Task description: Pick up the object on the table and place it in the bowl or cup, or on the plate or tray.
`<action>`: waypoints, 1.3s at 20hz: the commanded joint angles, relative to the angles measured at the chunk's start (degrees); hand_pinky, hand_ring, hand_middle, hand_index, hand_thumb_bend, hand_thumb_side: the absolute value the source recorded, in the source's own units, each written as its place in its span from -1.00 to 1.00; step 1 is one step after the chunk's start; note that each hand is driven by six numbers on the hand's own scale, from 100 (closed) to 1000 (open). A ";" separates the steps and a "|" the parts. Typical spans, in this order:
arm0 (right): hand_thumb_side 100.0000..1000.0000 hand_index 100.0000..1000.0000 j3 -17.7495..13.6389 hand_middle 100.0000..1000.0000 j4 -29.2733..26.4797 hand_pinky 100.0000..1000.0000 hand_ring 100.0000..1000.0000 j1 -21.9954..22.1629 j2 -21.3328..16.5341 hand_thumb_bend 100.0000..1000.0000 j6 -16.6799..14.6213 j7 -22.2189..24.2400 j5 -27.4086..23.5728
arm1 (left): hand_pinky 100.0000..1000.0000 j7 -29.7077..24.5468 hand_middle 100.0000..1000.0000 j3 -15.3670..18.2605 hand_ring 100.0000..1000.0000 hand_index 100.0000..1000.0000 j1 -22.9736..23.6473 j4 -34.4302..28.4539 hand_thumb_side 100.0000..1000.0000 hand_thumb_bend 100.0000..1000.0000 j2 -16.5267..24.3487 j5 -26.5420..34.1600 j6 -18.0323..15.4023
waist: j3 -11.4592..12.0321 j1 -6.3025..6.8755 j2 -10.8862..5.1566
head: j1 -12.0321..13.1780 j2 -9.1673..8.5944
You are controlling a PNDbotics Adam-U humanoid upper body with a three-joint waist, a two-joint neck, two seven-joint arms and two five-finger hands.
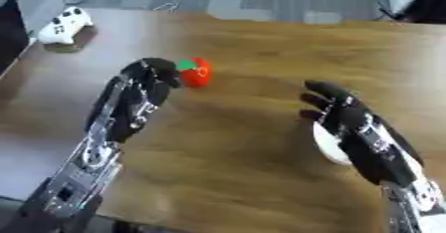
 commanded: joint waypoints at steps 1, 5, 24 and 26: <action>0.56 1.00 0.11 1.00 -0.71 0.86 0.98 -0.19 -0.31 -1.00 0.00 0.30 -0.22 | 0.49 0.12 0.07 1.10 0.07 0.38 -1.94 -1.65 0.33 -0.01 2.51 -3.56 0.43 | -0.03 -0.12 -0.91 | -0.15 -0.31; 0.56 1.00 0.23 1.00 -0.69 0.86 0.98 -0.24 -0.27 -1.00 0.00 0.46 -0.33 | 0.53 -0.54 0.12 1.29 0.16 0.40 -3.07 -0.95 0.35 -0.03 3.27 -7.98 0.59 | -0.17 -0.18 -1.00 | 0.41 -0.50; 0.56 1.00 0.46 1.00 -0.63 0.86 0.98 0.16 -0.13 -1.00 0.13 0.89 -0.46 | 0.53 -4.67 0.24 0.85 0.28 0.44 -11.29 6.98 0.44 -0.02 6.72 -26.95 -1.84 | -0.54 -0.20 -1.47 | 4.34 -1.46; 0.56 1.00 0.44 1.00 -0.65 0.86 0.98 0.19 -0.10 -1.00 0.17 0.89 -0.41 | 0.53 -5.00 0.25 0.76 0.29 0.44 -11.50 7.51 0.45 -0.02 6.35 -27.39 -2.12 | -0.60 -0.18 -1.42 | 4.43 -1.45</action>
